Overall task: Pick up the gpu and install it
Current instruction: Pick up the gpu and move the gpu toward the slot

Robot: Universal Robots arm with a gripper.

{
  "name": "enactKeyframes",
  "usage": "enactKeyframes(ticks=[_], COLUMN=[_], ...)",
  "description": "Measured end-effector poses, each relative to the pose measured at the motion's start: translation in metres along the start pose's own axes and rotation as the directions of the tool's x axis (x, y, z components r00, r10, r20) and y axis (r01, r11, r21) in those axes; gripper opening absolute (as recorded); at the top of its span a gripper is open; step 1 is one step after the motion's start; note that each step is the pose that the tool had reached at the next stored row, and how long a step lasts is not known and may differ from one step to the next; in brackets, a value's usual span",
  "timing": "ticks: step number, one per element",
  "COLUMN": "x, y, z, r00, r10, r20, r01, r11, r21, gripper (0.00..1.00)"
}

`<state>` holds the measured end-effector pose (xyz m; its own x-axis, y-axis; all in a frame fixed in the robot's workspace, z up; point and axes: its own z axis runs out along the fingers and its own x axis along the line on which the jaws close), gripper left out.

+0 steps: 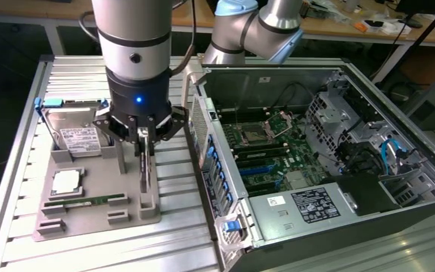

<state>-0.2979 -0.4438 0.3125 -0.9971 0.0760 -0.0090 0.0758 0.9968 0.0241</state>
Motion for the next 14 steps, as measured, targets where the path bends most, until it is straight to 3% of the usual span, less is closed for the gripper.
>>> enactKeyframes(ticks=[7,14], x=[0.0,0.0], y=[0.0005,0.0006], z=[-0.0218,-0.0245], r00=[1.0,1.0], r10=[0.0,0.0], r20=[-0.0002,0.0], r01=[0.0,0.0], r11=[1.0,1.0], r21=[0.0091,0.0096], gripper=[0.27,0.27])
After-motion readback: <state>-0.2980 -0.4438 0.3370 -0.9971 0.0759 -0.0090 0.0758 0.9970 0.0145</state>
